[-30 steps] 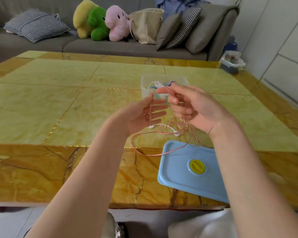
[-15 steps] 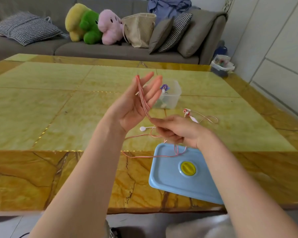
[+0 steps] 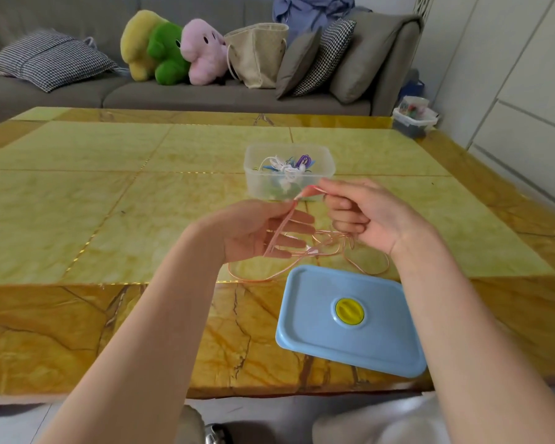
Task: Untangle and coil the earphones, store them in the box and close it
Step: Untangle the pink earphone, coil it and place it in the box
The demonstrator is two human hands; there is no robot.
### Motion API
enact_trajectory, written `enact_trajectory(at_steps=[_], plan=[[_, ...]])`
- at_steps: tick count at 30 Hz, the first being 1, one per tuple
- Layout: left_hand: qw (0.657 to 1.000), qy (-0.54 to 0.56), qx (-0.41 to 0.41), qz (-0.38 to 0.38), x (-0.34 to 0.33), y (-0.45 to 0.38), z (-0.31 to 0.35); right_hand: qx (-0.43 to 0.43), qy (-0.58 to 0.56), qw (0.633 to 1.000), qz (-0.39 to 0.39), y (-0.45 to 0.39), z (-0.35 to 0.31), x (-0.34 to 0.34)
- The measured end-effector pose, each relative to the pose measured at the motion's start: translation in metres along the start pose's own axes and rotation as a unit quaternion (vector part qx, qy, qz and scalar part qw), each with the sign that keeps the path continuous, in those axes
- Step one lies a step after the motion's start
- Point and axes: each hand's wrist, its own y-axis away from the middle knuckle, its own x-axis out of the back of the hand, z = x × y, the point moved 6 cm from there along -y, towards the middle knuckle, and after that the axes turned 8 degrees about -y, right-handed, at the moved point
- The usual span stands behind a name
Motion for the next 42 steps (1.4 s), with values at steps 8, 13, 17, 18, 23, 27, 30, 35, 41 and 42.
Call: enact_trajectory(at_steps=[8, 13, 17, 18, 23, 27, 30, 35, 41, 42], plan=[[0.992, 0.067, -0.031, 0.1, 0.016, -0.005, 0.006, -0.093, 0.141, 0.978, -0.121, 0.014, 0.01, -0.025], [0.967, 0.166, -0.072, 0.181, 0.031, -0.009, 0.006, -0.093, 0.158, 0.977, -0.113, 0.01, 0.016, -0.033], [0.902, 0.374, -0.16, 0.145, 0.036, -0.008, 0.016, -0.137, 0.198, 0.958, -0.158, 0.005, 0.037, -0.05], [0.881, 0.417, -0.185, 0.124, 0.036, -0.007, 0.021, -0.149, 0.216, 0.953, -0.15, 0.004, 0.042, -0.05], [0.882, 0.412, -0.224, 0.034, 0.032, 0.002, 0.038, -0.123, 0.244, 0.962, -0.021, -0.007, 0.043, -0.03], [0.938, 0.281, -0.197, -0.038, 0.023, 0.01, 0.036, -0.116, 0.136, 0.983, 0.034, -0.008, 0.034, -0.013], [0.962, 0.197, -0.154, -0.106, 0.007, 0.016, 0.031, -0.115, 0.113, 0.985, 0.06, -0.009, 0.031, -0.005], [0.986, 0.004, -0.043, -0.16, -0.02, 0.01, 0.009, -0.09, 0.063, 0.991, 0.081, -0.007, 0.03, -0.004], [0.998, -0.042, 0.041, 0.023, 0.003, -0.007, -0.004, -0.058, 0.088, 0.991, 0.079, -0.008, 0.016, 0.001], [0.997, -0.04, 0.048, 0.044, 0.007, -0.008, -0.006, -0.042, 0.1, 0.991, 0.076, -0.007, 0.014, -0.001]])
